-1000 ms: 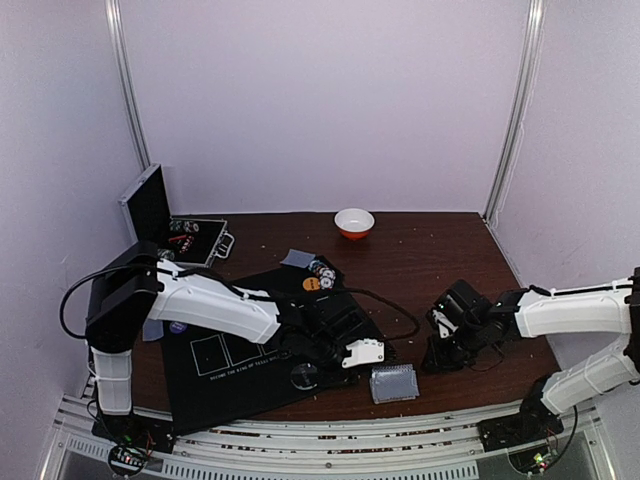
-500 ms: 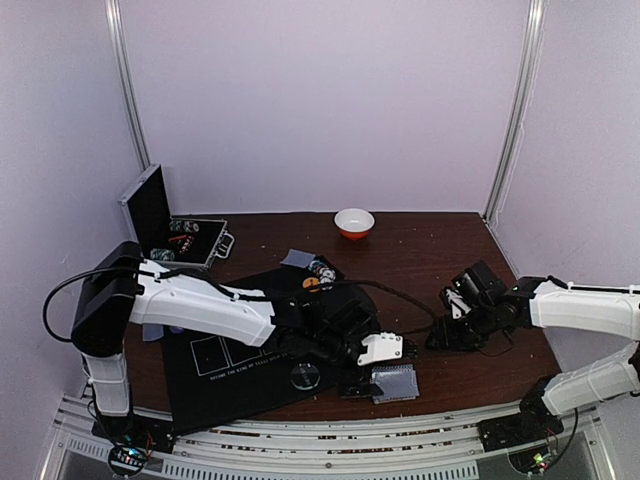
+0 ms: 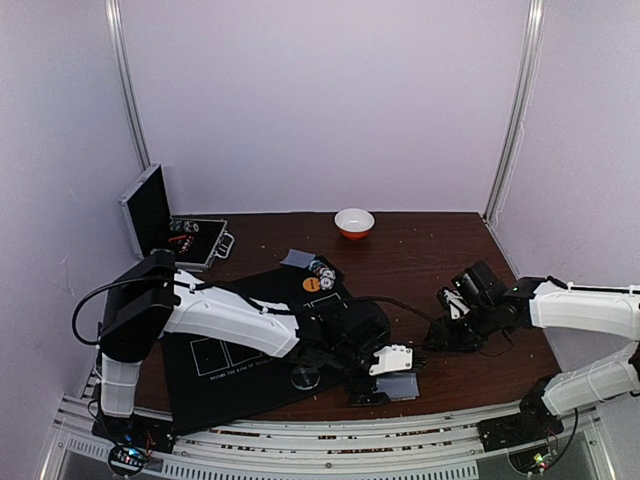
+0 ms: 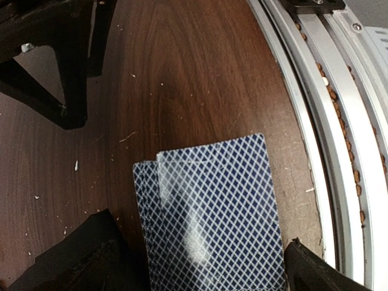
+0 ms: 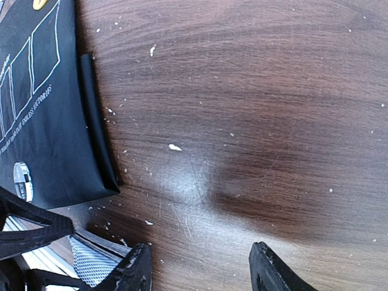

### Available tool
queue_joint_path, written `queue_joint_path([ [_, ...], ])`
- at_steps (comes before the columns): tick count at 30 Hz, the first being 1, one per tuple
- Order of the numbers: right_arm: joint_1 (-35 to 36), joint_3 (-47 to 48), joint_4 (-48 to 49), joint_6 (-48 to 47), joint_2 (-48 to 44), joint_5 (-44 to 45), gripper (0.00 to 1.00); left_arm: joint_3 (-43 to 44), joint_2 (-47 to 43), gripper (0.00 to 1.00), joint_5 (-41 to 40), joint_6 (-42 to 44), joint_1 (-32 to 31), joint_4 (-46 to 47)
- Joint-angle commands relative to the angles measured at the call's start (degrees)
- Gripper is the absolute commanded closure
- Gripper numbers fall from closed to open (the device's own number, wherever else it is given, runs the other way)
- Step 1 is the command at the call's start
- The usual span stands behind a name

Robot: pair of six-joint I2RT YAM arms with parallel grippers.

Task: Distribute texas hold em gaming equipment
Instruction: Pick up the poker card from the center of the board.

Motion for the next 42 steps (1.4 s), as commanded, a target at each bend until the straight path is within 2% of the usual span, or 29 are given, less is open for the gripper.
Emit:
queue_joint_path([
  [1,-0.29,-0.93,0.11,-0.81,0.04,-0.81,0.42,2.57,1.15,0.02,0.61,-1.90,-0.28,1.74],
  [8,-0.29,-0.63,-0.07,-1.07,-0.17,-0.97,0.42,3.47,2.52,0.02,-0.90,-1.95,-0.49,0.32],
  [15,-0.29,-0.43,-0.49,-1.42,-0.17,-0.94,0.42,5.72,3.73,0.02,5.35,-2.23,-0.49,-2.35],
  [28,-0.27,0.16,-0.60,-2.10,-0.09,-1.24,0.42,6.47,6.40,0.02,-2.26,-3.89,-0.40,-3.29],
  [31,-0.29,0.48,-0.65,-2.32,0.00,-1.39,0.42,6.62,6.71,0.02,-1.71,-3.61,-0.40,-3.58],
  [35,-0.28,0.38,-0.45,-2.43,0.19,-1.49,0.42,6.71,7.04,0.11,-0.78,-3.12,-0.42,-3.61],
  [42,-0.29,0.48,0.53,-2.56,0.22,-3.52,0.42,5.75,5.84,0.37,1.68,-1.31,-0.40,-4.29],
])
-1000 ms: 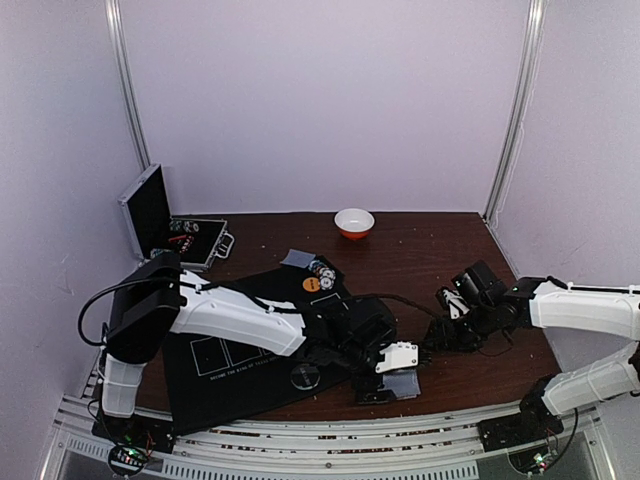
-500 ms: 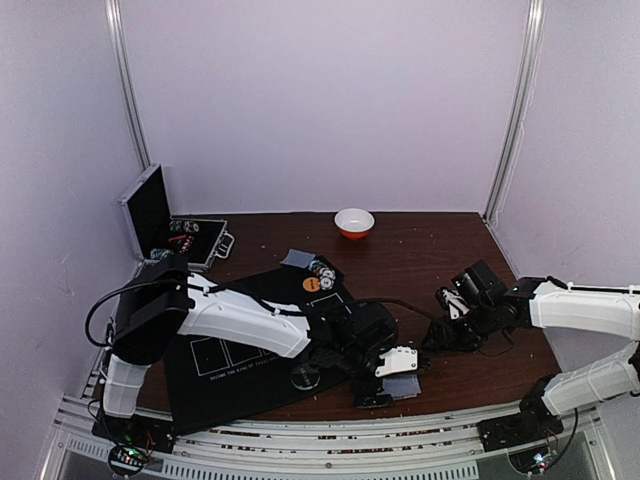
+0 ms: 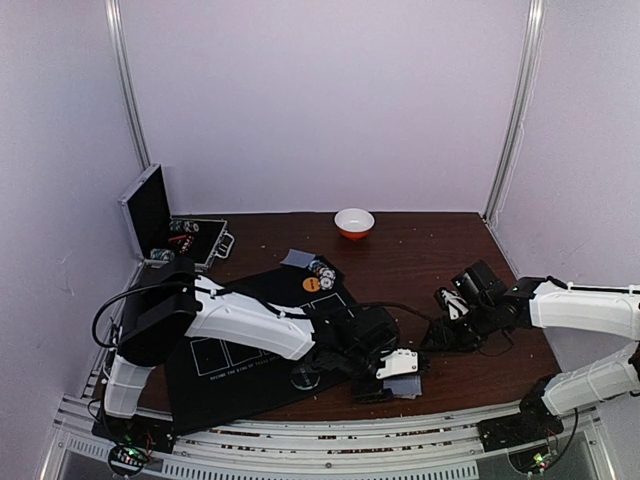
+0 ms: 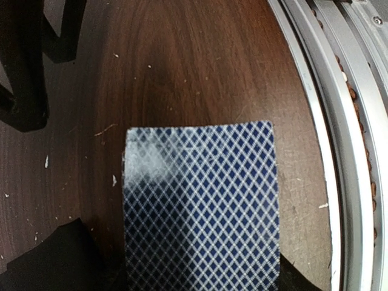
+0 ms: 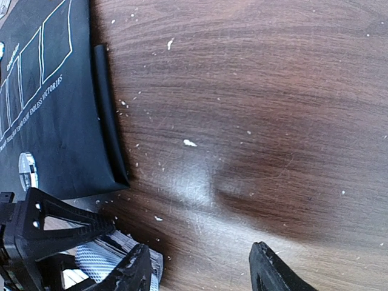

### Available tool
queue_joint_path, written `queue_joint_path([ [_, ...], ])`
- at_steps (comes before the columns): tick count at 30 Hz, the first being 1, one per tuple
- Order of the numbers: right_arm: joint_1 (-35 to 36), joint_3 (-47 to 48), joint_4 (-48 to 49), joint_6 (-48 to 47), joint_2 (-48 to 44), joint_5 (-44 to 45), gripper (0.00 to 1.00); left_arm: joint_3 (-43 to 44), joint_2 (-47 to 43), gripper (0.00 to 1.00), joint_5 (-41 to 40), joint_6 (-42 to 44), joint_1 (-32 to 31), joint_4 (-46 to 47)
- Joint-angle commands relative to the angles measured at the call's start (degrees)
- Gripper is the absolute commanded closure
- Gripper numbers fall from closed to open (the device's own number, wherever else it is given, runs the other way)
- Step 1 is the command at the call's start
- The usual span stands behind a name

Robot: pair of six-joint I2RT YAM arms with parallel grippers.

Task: Distribute texas hold em gaming equipment
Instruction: Pick up the poker card from the center of the board.

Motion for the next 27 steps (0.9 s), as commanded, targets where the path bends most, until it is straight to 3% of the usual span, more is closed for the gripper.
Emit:
queue_joint_path([
  [1,-0.28,0.63,-0.01,-0.98,0.26,-1.45,0.42,0.20,-0.17,0.39,1.73,1.73,-0.12,-0.55],
  [15,-1.78,7.58,2.96,-4.52,-1.73,-6.80,0.39,-9.60,-15.56,0.45,-4.26,-1.38,4.35,3.79],
  [21,-1.64,12.39,16.80,-5.33,-0.18,-17.51,0.37,-15.35,-26.61,0.45,-7.61,-7.34,10.58,-2.29],
  [24,0.02,14.46,28.06,-2.73,4.31,-22.97,0.33,-18.07,-31.51,0.45,-12.30,-8.68,12.56,-5.62],
  [27,3.61,20.30,32.24,-3.58,11.17,-25.18,0.28,-20.25,-36.03,0.44,-16.42,-9.12,13.17,-8.69],
])
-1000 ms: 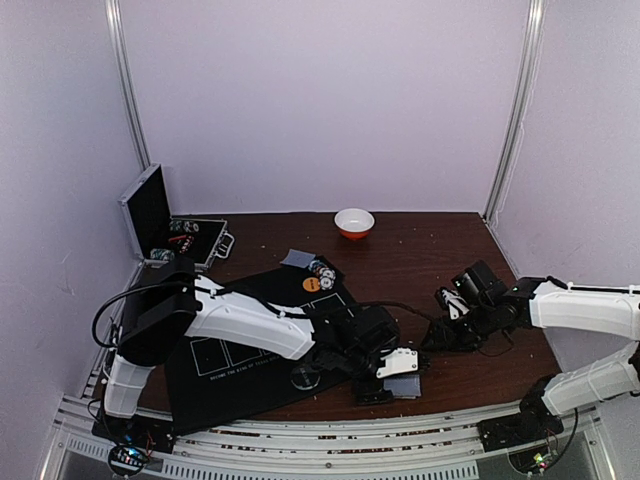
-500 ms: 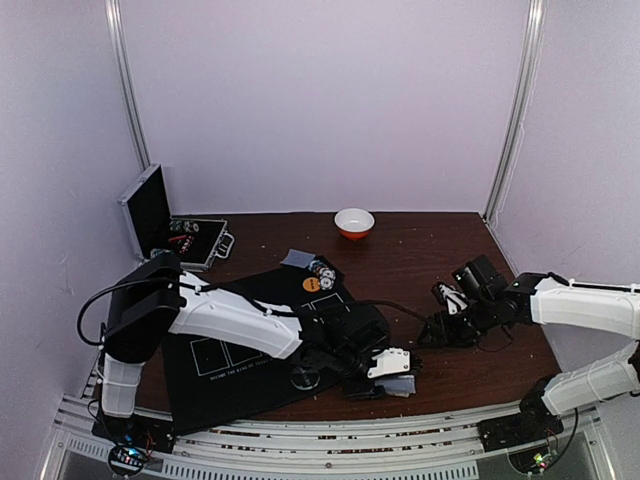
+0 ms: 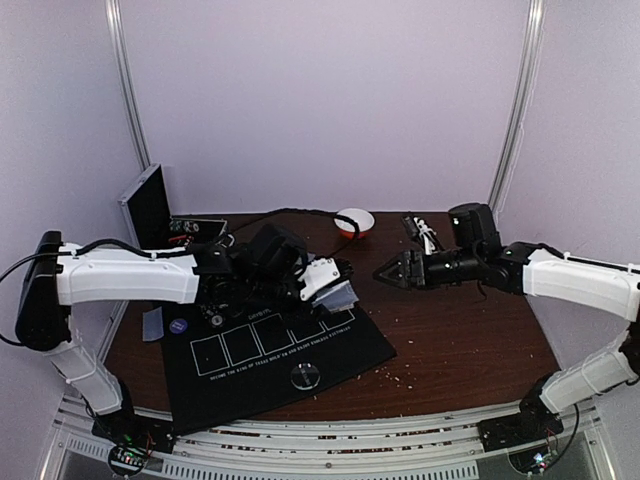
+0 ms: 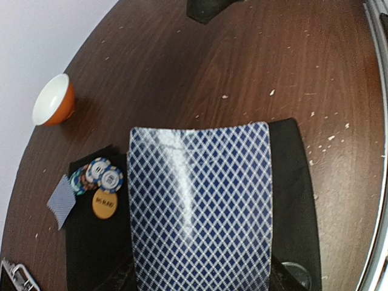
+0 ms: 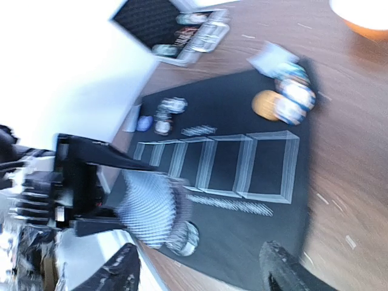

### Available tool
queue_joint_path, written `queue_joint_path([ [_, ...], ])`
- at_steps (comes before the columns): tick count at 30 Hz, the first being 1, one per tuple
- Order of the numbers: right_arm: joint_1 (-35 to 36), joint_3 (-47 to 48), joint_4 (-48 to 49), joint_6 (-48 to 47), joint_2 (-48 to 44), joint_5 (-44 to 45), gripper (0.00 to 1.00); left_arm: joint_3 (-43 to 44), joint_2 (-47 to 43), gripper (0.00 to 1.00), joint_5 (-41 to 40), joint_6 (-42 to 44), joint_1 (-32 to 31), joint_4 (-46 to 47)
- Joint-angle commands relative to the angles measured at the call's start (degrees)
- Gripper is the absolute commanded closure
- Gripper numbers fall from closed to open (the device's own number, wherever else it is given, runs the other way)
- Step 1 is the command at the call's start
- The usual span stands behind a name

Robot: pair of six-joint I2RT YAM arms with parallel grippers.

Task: Distribute texas hold em gaming equipment
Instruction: Pick up the poker card from the center of the board, then pick up the poker card from the face-down deck piles.

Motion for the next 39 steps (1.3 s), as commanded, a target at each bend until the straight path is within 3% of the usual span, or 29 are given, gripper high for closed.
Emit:
queue_joint_path([
  [1,4.81,8.39,11.10,-1.01,9.27,-7.45,0.25,-3.34,-5.70,0.44,-7.11,-2.89,0.50,-5.99],
  [5,8.24,17.79,9.12,-3.62,18.01,-8.87,0.18,-6.02,-11.36,0.44,-8.95,-4.52,2.69,-9.10],
  [11,11.55,26.09,5.75,-4.89,28.39,-9.46,0.20,-9.09,-16.79,0.44,-10.21,-3.66,4.87,-8.39],
  [22,13.95,33.76,6.18,-3.04,37.49,-12.02,0.21,-11.42,-19.47,0.44,-9.37,1.62,5.14,-4.34],
  [31,13.92,36.24,-4.00,-8.62,38.61,-9.85,0.36,-13.65,-21.07,0.44,-9.30,4.15,5.91,-2.03],
  [39,13.83,37.03,-6.77,-9.39,38.09,-8.89,0.50,-15.86,-21.22,0.44,-8.13,4.58,6.62,-0.97],
])
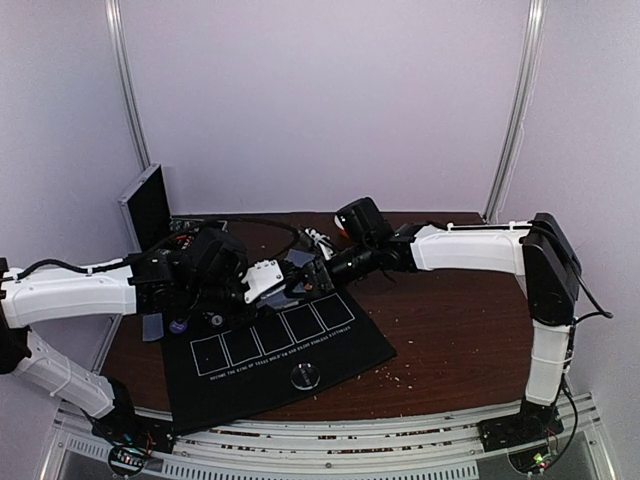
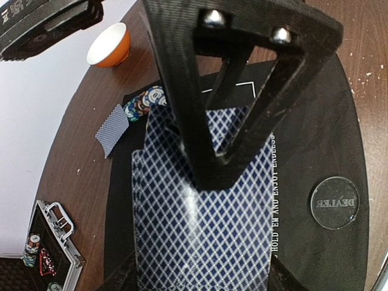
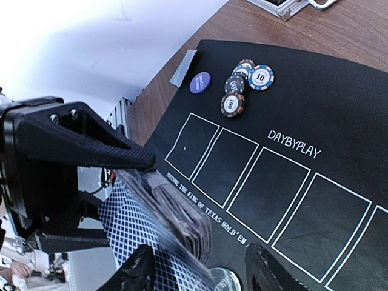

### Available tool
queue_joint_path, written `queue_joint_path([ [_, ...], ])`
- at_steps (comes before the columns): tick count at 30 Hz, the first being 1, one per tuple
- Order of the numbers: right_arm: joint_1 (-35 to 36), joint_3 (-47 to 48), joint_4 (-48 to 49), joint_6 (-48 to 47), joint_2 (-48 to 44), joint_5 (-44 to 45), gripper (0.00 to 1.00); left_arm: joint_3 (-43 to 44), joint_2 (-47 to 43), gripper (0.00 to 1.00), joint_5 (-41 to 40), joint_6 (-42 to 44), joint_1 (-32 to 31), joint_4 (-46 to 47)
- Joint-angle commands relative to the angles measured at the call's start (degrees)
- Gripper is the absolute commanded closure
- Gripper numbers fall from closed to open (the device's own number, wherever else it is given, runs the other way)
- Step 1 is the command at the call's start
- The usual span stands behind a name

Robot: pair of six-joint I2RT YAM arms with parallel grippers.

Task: Distribute texas hold em gaming equipment
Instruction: Pick up the poker card from the face-down deck piles.

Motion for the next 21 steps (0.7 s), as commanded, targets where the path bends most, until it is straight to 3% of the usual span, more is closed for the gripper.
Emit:
queue_joint_path([
  [1,0.16,1.72,-3.93,-1.60,-0.61,0.99,0.52,-1.36,-1.61,0.44,0.96,0.82,1.02,5.12],
  [10,0.18,4.61,-8.52,-3.83,-0.84,2.05,0.73,-2.32,-0.93,0.45,1.30,0.69,1.99,5.57],
  [17,0.21,6.57,-11.78,-4.85,0.11,3.72,0.98,-2.84,-1.13,0.45,1.68,0.46,2.47,5.56],
  [21,0.13,8.11,-14.40,-5.85,0.16,5.00,1.00,-3.27,-1.24,0.45,1.91,0.34,2.80,5.56],
])
